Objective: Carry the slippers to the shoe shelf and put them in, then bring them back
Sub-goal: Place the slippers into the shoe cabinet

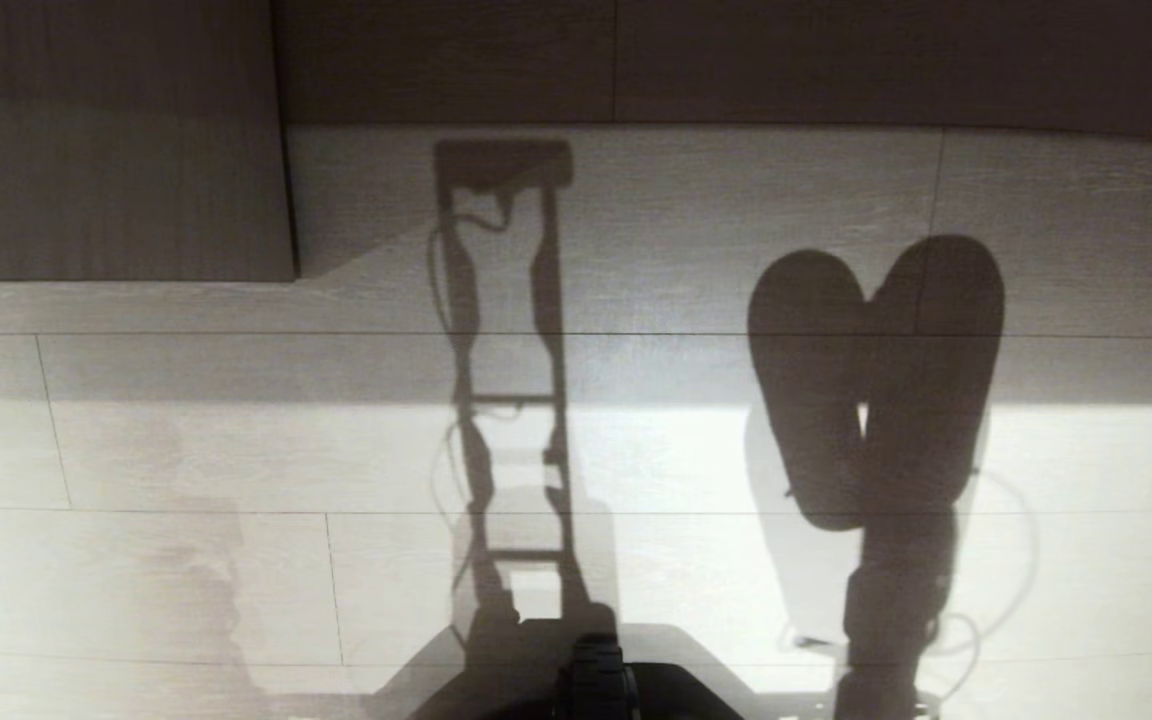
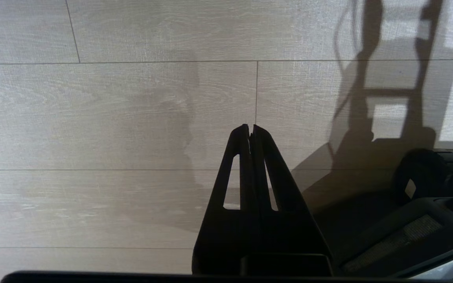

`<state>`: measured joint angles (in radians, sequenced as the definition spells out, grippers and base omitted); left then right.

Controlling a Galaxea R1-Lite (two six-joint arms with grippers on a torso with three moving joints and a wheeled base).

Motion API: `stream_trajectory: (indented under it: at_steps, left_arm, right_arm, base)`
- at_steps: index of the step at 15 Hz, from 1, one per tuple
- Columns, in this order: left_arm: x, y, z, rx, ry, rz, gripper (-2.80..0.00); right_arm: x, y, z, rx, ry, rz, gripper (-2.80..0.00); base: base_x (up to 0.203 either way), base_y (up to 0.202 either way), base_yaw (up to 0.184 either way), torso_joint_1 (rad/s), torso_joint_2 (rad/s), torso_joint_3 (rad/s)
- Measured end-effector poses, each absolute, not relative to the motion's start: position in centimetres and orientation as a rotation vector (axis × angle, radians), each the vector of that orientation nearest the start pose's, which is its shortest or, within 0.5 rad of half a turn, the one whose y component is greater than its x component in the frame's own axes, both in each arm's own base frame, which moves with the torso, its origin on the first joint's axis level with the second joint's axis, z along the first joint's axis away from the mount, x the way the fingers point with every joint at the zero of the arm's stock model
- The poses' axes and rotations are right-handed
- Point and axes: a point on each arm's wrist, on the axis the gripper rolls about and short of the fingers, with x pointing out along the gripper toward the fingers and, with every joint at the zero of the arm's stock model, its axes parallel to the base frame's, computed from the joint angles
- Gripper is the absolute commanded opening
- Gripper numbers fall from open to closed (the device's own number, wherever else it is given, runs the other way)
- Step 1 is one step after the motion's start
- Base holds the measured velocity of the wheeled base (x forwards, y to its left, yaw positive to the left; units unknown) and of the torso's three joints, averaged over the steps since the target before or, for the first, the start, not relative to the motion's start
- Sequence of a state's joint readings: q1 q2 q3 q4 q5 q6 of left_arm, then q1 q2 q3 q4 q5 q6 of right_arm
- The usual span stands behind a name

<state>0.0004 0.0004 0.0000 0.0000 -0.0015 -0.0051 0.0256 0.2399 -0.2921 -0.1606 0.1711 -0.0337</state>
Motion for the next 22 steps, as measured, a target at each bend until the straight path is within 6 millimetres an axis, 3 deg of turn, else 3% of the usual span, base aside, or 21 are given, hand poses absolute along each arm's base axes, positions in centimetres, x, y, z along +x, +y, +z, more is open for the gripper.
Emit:
stream_trajectory:
  at_steps: [7, 14, 22]
  left_arm:
    - [-2.3, 0.0, 7.5, -0.006, 0.000, -0.002, -2.80]
    - [-2.3, 0.0, 7.5, -0.007, 0.001, -0.001, -2.80]
    - [-2.3, 0.0, 7.5, -0.009, 0.000, -0.002, -2.80]
  right_arm:
    - [-2.3, 0.3, 10.2, -0.071, -0.106, 0.164, -2.80]
    - [-2.3, 0.0, 7.8, -0.079, -0.012, 0.036, -2.80]
    - [-2.3, 0.0, 7.6, -0.079, -0.009, 0.036, -2.80]
  base:
    - [0.000, 0.000, 0.000, 0.000, 0.00, 0.000]
    - [0.000, 0.000, 0.000, 0.000, 0.00, 0.000]
    - [0.000, 0.000, 0.000, -0.001, 0.00, 0.065]
